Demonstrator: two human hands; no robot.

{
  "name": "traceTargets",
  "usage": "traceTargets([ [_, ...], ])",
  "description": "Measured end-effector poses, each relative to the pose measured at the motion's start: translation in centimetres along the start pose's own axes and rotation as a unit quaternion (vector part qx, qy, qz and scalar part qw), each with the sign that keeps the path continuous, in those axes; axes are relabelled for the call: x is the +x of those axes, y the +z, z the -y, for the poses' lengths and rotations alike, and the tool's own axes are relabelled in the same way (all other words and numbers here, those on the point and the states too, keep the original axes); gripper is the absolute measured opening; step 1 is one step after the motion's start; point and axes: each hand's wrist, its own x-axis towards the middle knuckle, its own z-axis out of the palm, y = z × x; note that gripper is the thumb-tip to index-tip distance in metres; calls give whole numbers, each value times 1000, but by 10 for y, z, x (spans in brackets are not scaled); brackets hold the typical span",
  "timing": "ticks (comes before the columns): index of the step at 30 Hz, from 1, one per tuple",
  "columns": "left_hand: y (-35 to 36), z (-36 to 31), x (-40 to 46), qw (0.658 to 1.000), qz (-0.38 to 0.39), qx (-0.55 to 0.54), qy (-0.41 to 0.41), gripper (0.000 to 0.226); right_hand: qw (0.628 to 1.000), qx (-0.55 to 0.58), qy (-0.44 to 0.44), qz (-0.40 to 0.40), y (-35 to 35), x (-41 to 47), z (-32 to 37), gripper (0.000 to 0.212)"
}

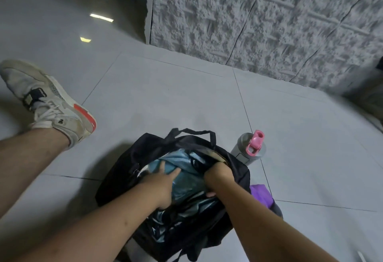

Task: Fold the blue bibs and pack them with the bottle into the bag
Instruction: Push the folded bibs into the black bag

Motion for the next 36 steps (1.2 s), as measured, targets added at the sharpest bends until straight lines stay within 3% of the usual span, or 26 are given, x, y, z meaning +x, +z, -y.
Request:
traceTargets([
  [5, -19, -40, -3, 994, -88, 49, 40, 73, 962, -247, -118, 0, -5, -21, 9, 30],
  [8, -3, -50, 8, 996, -42, 33, 68, 96, 906, -386, -161, 65, -8, -30, -3, 34],
  [11, 15, -49, 20, 994, -12, 94, 56, 100, 851, -475, -195, 107, -12, -35, -15, 35],
  [16, 17, -40, 18, 991, -66, 108, 44, 104, 837, -476, -242, 123, -24, -46, -38, 61],
  [21, 14, -23, 13, 979, -91, 175, 42, 102, 895, -366, -241, 82, -50, -45, -56, 67],
  [23, 9, -19, 12, 966, -102, 218, 95, 99, 901, -350, -251, 57, -51, -50, -55, 60],
  [26, -2, -14, 11, 939, -67, 262, 212, 73, 912, -292, -288, 26, -43, -53, -51, 48],
  [29, -15, -9, 13, 964, -7, 135, 231, 82, 918, -251, -306, -10, -41, -49, -54, 34],
  [31, -17, -13, 13, 973, -30, -105, 204, 64, 919, -258, -299, -20, -39, -46, -56, 46],
  [33, -10, -25, 24, 920, -187, -299, 169, 18, 914, -267, -305, -26, -34, -45, -56, 52],
  [34, -7, -33, 31, 900, -279, -307, 134, 5, 911, -267, -313, -27, -30, -44, -56, 54],
  [35, -4, -42, 41, 898, -337, -268, 86, 8, 909, -262, -323, -30, -28, -42, -57, 56],
  [36, -1, -53, 48, 913, -348, -212, 43, 29, 906, -262, -329, -36, -28, -42, -57, 56],
])
